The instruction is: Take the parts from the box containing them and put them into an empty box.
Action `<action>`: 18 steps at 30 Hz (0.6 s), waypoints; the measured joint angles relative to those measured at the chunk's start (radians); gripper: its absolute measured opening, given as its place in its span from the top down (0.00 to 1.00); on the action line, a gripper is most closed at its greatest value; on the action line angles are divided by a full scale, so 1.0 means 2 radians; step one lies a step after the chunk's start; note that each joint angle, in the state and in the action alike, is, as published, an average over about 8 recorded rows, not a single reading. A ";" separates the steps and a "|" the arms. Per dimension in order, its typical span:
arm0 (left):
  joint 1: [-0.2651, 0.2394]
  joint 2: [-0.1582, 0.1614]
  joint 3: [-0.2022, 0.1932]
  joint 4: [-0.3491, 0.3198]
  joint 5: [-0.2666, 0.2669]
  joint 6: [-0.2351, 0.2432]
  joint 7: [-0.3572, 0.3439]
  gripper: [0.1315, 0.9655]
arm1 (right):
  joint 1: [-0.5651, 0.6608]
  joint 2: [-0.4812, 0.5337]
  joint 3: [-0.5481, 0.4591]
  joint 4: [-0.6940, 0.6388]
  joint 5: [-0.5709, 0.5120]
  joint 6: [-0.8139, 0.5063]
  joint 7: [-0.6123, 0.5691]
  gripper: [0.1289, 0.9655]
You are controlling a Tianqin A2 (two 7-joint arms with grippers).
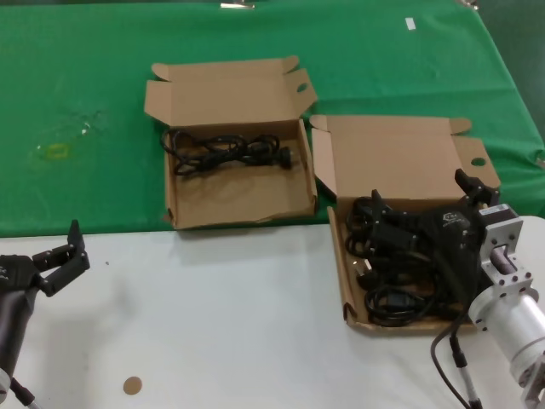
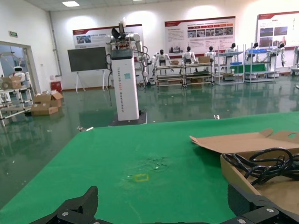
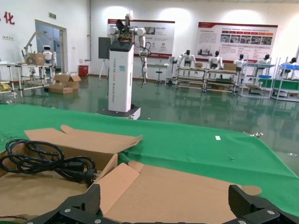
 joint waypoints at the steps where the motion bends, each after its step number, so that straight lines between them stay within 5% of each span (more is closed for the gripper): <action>1: 0.000 0.000 0.000 0.000 0.000 0.000 0.000 0.00 | 0.000 0.000 0.000 0.000 0.000 0.000 0.000 0.00; 18: 0.000 0.000 0.000 0.000 0.000 0.000 0.000 0.00 | 0.000 0.000 0.000 0.000 0.000 0.000 0.000 0.00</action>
